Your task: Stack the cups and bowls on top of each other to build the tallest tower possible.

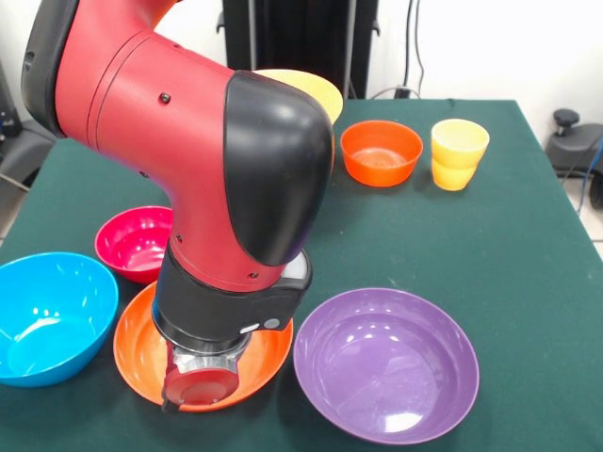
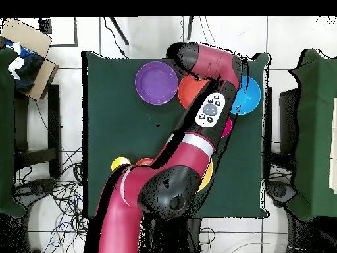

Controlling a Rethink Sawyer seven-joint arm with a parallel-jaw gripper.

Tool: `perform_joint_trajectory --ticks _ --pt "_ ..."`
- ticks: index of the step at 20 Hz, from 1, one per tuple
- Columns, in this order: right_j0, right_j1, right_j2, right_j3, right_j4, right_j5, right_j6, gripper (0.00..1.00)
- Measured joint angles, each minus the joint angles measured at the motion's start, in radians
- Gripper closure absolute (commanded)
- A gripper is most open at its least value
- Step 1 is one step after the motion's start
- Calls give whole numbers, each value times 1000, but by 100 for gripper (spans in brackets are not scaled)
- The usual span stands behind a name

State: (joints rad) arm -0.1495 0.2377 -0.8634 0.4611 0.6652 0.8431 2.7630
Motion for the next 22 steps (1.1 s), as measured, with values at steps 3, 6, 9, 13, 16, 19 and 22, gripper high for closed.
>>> perform_joint_trajectory --ticks 3,6,9,13,16,19,22 --pt "0 0 0 0 0 0 0 100" --pt "0 0 0 0 0 0 0 100" --pt "0 0 0 0 0 0 0 100" --pt "0 0 0 0 0 0 0 100" --pt "0 0 0 1 0 0 0 0" --pt "0 0 0 1 0 0 0 0" --pt "0 0 0 1 0 0 0 0"
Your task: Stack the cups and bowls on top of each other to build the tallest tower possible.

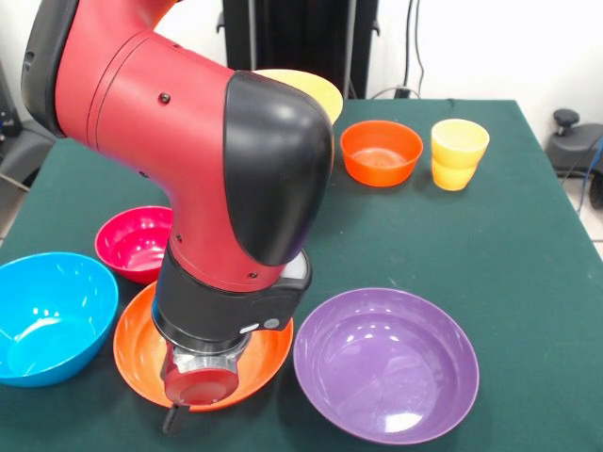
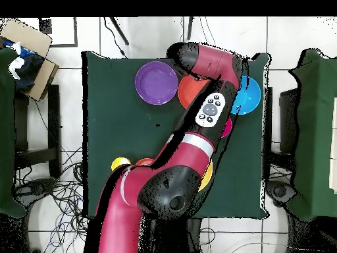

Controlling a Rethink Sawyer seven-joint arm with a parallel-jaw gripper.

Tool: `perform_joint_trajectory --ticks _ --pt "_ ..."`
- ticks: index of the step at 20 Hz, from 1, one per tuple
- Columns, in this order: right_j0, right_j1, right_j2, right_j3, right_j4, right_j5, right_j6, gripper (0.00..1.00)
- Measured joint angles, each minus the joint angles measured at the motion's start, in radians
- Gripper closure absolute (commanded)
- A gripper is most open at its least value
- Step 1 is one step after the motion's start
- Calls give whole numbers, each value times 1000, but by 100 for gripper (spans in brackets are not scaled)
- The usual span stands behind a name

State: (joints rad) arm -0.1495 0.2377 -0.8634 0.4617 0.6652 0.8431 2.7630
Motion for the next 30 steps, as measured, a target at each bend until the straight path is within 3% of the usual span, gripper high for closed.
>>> perform_joint_trajectory --ticks 17,30 --pt "1 -5 0 7 0 2 0 0" --pt "50 -88 20 99 0 74 0 0"
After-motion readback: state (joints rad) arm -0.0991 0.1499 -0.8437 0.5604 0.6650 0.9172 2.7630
